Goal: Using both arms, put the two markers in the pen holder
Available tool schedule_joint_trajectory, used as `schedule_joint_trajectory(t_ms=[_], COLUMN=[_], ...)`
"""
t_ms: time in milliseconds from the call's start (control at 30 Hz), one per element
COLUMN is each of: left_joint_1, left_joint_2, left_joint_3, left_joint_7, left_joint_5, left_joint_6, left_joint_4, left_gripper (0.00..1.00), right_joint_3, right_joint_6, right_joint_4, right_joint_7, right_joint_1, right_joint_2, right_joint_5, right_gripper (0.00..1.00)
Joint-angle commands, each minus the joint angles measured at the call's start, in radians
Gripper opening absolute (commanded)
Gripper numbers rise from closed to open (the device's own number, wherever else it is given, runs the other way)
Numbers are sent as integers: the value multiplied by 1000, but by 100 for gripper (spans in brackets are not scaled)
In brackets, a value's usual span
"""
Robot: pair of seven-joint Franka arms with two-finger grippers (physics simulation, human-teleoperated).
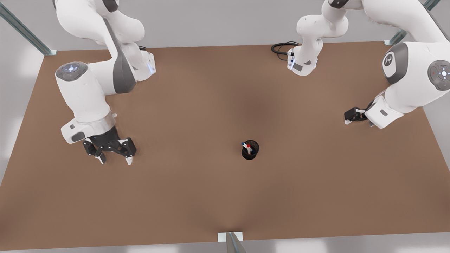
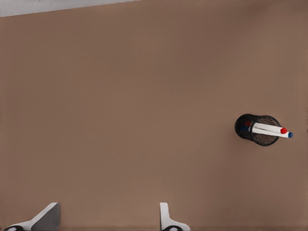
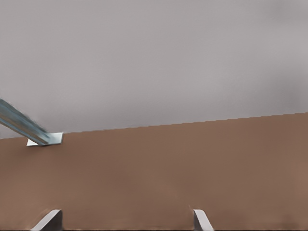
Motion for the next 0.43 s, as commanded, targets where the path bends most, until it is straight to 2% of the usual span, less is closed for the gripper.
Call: schedule_joint_trajectory(t_ms=[0, 67, 133, 400], left_joint_1=[0, -1, -1, 0], left_joint_2=[-29, -18, -11, -9], left_joint_3=[1, 3, 1, 1], left_joint_7=[98, 87, 87, 90], left_joint_5=[14, 16, 14, 16], left_joint_6=[-5, -5, -5, -6], left_joint_4=[-15, -13, -13, -15], left_gripper=[100, 100, 100, 100], right_joint_3=[-61, -72, -70, -72], right_joint_6=[-537, -546, -599, -482], right_joint_4=[69, 104, 224, 218], right_joint_7=[-360, -420, -420, -414], right_joint_1=[-7, -5, -5, -7], right_joint_2=[34, 52, 124, 117], right_joint_5=[131, 128, 128, 129], right_gripper=[100, 100, 100, 100])
